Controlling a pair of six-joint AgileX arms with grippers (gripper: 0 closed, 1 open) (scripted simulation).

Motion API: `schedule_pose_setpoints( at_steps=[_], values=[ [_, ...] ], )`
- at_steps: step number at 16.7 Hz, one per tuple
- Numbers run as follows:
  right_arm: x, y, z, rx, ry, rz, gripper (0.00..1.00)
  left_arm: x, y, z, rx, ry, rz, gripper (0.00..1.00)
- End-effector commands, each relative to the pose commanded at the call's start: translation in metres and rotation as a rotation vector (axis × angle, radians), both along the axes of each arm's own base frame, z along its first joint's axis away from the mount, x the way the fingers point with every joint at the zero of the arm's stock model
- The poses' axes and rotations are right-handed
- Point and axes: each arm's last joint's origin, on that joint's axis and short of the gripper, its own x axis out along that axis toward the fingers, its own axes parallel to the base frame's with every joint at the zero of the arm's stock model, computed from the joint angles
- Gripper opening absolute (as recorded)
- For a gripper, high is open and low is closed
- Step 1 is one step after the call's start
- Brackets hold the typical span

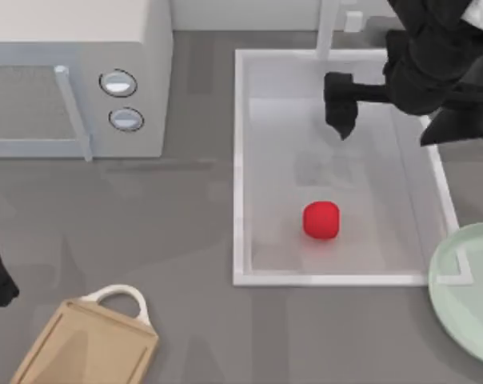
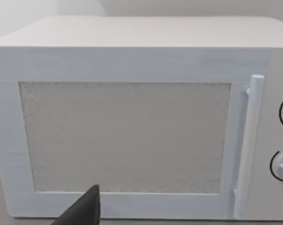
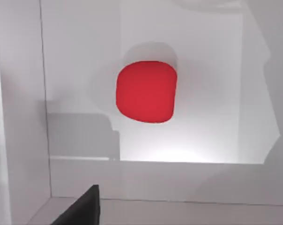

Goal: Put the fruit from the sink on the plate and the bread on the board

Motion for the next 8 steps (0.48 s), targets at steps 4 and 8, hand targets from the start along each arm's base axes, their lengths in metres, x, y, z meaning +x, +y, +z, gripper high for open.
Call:
schedule_pose_setpoints(
  at_steps=[4,8],
  values=[
    [0.03,0.041,-0.051,-0.068,0.163,0.012,1.0,0.0,0.0,0.0,0.0,0.0,0.0,1.0],
    [0.04,0.059,-0.077,-0.1,0.227,0.016,1.0,0.0,0.0,0.0,0.0,0.0,0.0,1.0]
  ],
)
